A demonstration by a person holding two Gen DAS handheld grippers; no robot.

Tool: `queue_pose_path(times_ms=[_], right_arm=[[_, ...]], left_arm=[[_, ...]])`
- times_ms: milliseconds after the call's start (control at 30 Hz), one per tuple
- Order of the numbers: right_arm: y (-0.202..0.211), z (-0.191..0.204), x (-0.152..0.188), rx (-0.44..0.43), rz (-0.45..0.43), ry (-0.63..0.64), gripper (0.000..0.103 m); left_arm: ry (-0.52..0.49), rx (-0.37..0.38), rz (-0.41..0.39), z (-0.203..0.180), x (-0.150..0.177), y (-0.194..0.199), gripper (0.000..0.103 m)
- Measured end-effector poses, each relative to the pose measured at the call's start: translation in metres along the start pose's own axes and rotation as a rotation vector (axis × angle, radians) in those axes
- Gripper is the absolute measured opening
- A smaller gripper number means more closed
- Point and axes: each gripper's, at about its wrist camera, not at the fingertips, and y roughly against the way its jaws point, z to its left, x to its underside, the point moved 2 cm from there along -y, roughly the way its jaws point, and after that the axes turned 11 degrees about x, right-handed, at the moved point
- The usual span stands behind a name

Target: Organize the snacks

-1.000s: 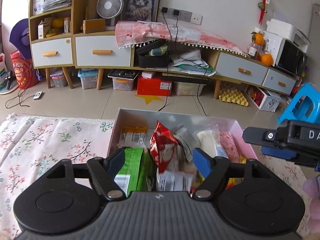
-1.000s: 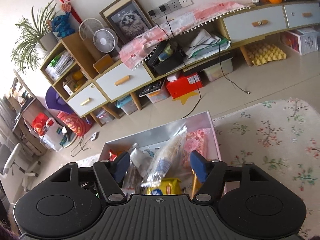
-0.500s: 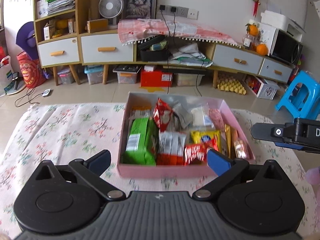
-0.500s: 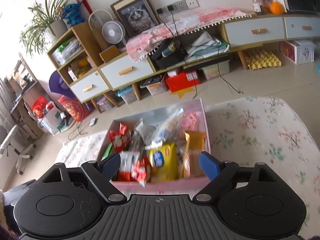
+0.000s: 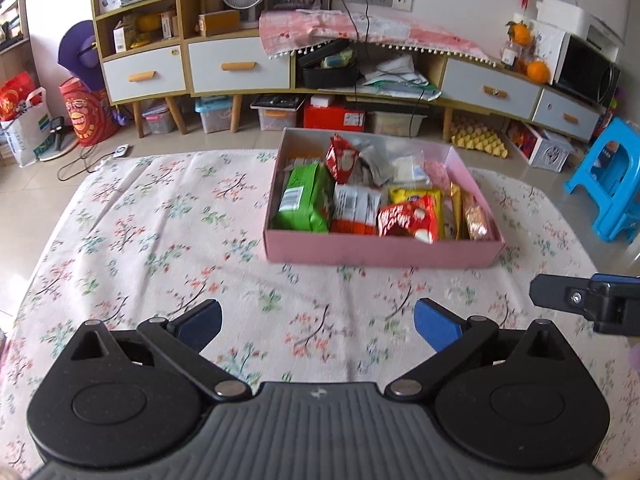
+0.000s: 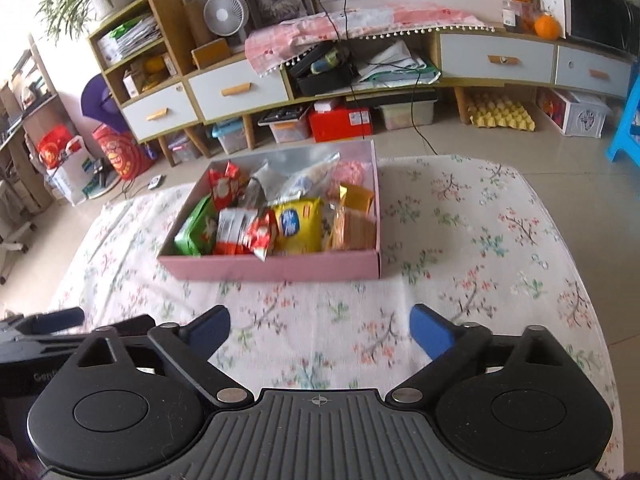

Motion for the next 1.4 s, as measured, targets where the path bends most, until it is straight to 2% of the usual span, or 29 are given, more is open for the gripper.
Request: queue_pose_path(times_ms=[200, 400, 767, 1400], right_arm=[[0.006, 0.001, 0.013, 0.008, 0.026, 0.028, 0.098], [0.000, 0.008, 0.021, 0.054, 0.035, 0.071, 0.098], [-0.004, 0.012, 0.024, 0.058, 0.029, 0.084, 0.098], [-0.003, 0.013, 0.027, 0.063, 0.031, 0.092, 0.098]], left_arm=[[0.035, -0.009, 0.012, 0.000, 0.017, 0.009, 0.103], [0.052, -0.024, 0.039, -0.002, 0.024, 0.008, 0.103], [0.036, -0.066, 0.058, -0.005, 0.027, 0.003, 0.103], [0.030, -0.070, 0.058, -0.006, 0.027, 0.007, 0.103]])
